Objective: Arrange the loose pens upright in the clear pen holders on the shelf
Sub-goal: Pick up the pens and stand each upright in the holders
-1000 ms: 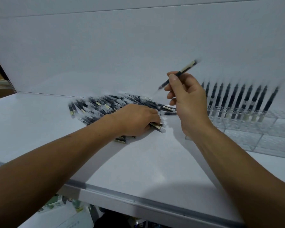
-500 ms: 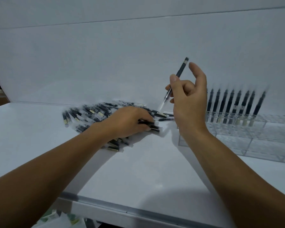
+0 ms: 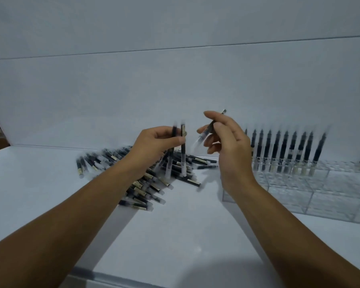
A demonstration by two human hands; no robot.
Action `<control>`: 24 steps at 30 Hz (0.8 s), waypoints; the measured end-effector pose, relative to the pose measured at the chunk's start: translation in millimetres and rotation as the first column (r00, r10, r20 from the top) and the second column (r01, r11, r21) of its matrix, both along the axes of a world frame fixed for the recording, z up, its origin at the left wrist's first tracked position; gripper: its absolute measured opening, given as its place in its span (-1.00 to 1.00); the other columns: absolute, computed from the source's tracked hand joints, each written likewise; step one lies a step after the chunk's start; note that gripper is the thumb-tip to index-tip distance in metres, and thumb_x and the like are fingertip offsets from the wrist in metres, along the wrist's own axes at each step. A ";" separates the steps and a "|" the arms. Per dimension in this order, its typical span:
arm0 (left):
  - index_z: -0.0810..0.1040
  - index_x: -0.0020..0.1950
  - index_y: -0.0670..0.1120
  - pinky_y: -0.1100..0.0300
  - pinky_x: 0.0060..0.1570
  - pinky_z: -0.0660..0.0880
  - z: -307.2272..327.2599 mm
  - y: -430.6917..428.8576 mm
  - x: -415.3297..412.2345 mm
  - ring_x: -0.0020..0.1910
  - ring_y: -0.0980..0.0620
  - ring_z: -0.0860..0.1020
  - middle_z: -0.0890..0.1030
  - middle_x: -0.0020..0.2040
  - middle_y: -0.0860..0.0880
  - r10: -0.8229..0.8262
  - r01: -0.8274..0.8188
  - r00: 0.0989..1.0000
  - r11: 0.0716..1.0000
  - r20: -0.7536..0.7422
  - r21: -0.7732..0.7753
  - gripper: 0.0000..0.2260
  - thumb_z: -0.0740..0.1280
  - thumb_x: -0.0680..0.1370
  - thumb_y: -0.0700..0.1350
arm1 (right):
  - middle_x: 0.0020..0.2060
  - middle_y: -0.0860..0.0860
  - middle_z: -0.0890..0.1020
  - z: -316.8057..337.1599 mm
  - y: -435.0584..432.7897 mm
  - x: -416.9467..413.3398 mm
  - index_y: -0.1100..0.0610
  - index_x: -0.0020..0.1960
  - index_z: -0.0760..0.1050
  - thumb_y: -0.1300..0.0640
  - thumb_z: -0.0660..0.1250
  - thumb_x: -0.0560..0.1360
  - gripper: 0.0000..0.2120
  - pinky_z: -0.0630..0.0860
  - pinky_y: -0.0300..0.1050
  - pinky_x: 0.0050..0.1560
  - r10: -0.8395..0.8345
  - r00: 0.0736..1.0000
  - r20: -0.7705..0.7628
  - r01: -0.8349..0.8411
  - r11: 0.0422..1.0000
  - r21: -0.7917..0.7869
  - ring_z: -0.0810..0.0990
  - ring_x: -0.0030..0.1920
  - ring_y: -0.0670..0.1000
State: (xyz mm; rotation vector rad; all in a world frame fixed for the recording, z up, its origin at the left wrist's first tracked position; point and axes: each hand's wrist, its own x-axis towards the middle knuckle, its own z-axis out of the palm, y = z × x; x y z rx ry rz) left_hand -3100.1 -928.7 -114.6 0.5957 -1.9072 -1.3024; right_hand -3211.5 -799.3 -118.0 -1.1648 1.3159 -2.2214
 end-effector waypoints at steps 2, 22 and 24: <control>0.68 0.06 -0.09 0.16 0.18 0.50 0.5 -0.9 0.1 0.03 0.06 0.65 0.71 -0.02 0.00 0.003 -0.002 1.000 0.998 -0.027 0.057 -0.81 0.47 0.45 -0.14 | -0.05 0.23 0.64 -0.1 0.4 1.0 0.02 0.06 0.61 0.28 0.12 0.62 -0.68 0.47 -0.23 -0.31 0.034 0.999 -0.010 -0.034 0.999 0.015 0.51 -0.27 -0.07; 0.58 0.24 -0.12 0.21 0.12 0.55 -14.0 -4.8 -4.5 0.01 0.11 0.66 0.70 0.02 -0.02 0.133 -0.122 0.986 0.987 -0.100 0.107 -0.70 0.43 0.50 -0.18 | -0.23 -0.06 0.71 -3.5 -3.1 1.0 0.00 0.07 0.47 0.23 0.26 0.59 -0.85 0.45 -0.20 -0.35 0.009 0.999 -0.041 -0.002 0.987 0.163 0.52 -0.27 -0.05; 0.61 0.19 -0.11 0.27 0.02 0.58 -16.7 -5.1 -2.0 -0.01 0.07 0.67 0.70 -0.01 -0.04 0.125 -0.121 0.992 0.988 -0.036 0.096 -0.73 0.44 0.50 -0.15 | -0.23 -0.07 0.72 -4.7 -3.8 0.7 0.01 0.06 0.41 0.22 0.27 0.59 -0.87 0.43 -0.16 -0.35 0.011 0.998 -0.058 -0.002 0.987 0.164 0.49 -0.26 0.02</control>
